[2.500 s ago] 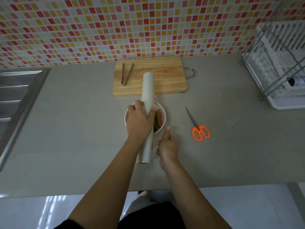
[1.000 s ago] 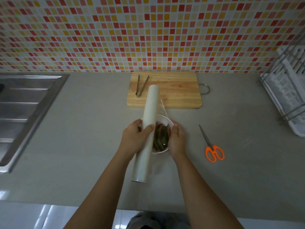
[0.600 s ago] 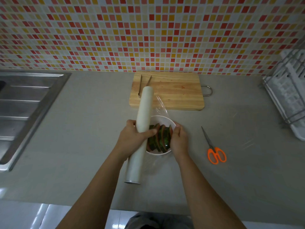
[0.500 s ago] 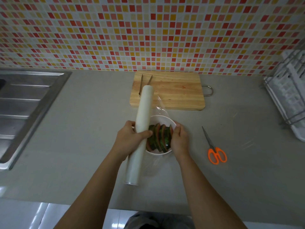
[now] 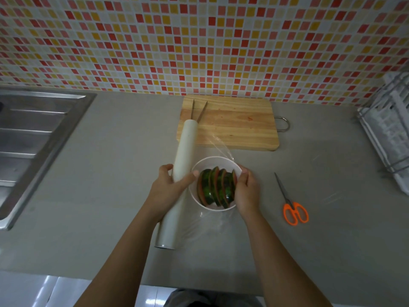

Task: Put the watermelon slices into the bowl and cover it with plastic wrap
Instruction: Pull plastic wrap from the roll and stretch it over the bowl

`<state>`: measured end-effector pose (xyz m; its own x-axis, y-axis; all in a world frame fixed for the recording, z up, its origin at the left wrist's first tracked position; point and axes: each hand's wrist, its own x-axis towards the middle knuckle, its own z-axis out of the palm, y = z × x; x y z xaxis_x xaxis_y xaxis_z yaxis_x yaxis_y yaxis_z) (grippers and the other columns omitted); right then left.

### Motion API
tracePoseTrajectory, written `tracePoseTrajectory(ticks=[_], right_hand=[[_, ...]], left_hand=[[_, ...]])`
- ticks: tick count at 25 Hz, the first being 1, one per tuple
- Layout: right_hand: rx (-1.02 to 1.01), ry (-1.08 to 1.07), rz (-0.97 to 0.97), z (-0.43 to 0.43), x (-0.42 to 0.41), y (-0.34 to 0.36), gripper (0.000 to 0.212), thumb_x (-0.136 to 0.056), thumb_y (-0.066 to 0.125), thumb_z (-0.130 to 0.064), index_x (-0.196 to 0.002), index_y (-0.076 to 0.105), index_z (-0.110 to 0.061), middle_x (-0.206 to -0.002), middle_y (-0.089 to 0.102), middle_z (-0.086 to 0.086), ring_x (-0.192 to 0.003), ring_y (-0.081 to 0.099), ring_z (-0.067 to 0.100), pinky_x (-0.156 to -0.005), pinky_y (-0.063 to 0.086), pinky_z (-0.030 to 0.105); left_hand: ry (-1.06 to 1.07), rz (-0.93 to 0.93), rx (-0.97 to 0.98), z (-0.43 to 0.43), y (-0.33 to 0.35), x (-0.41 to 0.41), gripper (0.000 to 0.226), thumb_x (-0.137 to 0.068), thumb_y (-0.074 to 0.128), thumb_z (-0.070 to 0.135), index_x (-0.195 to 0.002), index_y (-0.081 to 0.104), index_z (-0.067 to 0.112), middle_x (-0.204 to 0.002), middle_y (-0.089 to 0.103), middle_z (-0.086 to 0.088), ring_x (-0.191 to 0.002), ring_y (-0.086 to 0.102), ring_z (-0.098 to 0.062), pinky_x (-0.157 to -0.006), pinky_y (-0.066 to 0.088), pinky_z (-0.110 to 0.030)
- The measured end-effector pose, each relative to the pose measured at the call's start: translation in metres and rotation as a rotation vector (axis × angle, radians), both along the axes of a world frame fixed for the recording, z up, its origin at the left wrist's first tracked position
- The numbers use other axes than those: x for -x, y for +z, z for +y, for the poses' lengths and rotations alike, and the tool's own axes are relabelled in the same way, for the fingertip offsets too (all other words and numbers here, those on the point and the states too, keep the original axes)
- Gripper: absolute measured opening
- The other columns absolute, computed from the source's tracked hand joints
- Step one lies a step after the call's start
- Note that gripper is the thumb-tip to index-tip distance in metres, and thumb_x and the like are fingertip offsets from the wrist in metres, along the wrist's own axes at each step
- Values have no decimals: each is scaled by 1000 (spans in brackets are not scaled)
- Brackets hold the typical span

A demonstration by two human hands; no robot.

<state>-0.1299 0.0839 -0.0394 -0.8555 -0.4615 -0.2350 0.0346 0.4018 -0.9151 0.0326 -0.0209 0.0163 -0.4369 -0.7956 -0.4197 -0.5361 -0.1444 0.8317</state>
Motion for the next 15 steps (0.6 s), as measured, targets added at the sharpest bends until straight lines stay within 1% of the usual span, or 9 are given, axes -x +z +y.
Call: tracePoseTrajectory(ticks=[1,3,5,7,9,10,13,14,15], right_hand=[[-3,-15,14,0,2,1,38,-100,26,-26,-114,60,-17,-98,62,3,-93,59,19,-79,48,32],[-13,-36,48,-1,11,3,38,-100,26,-24,-116,60,-15,-99,61,4,-92,56,18,-80,45,30],[-29,-20,62,-1,23,6,38,-100,26,-24,-117,59,-14,-100,60,4,-93,55,17,-82,45,31],[-48,10,73,-2,34,7,38,-100,26,-24,-116,59,-14,-100,60,3,-94,56,19,-83,47,33],[-52,23,86,-4,40,5,38,-99,27,-23,-114,60,-13,-99,61,4,-93,56,19,-81,44,31],[-52,20,93,-5,42,4,38,-99,27,-22,-113,61,-12,-98,61,4,-92,56,19,-80,42,29],[-52,4,87,-7,43,1,37,-99,28,-22,-107,62,-11,-95,60,4,-89,56,19,-77,39,27],[-51,-3,76,-7,43,0,36,-99,28,-23,-105,62,-11,-94,60,4,-89,55,19,-77,38,27],[-49,-10,68,-7,43,0,36,-99,28,-23,-105,62,-12,-94,59,5,-88,55,20,-77,38,27]], left_hand=[[6,-4,5,-3,-1,2,64,-72,72,54,-119,39,25,-102,59,5,-87,64,-15,-67,53,-31],[12,-23,55,-6,-5,11,53,-73,75,43,-110,45,20,-96,59,7,-83,62,-12,-63,51,-29],[10,-20,116,-6,-7,21,42,-76,72,42,-105,50,20,-92,59,10,-81,61,-8,-61,49,-27],[15,5,104,-6,-11,27,36,-82,65,46,-105,54,20,-93,63,6,-83,63,-13,-65,53,-31],[43,26,13,-6,-18,26,35,-87,57,48,-108,57,19,-101,66,-4,-88,66,-22,-78,55,-41],[58,20,-22,-7,-21,24,35,-90,52,48,-108,57,19,-104,66,-6,-89,66,-23,-81,54,-42],[109,-8,-74,-7,-26,20,40,-89,44,54,-104,57,19,-103,65,-8,-90,65,-28,-84,53,-44],[119,-13,-78,-5,-27,20,44,-84,44,58,-104,55,20,-100,64,-6,-89,66,-28,-84,54,-45],[118,-17,-77,-4,-26,18,49,-77,46,63,-104,53,22,-98,63,-3,-88,66,-27,-80,55,-44]])
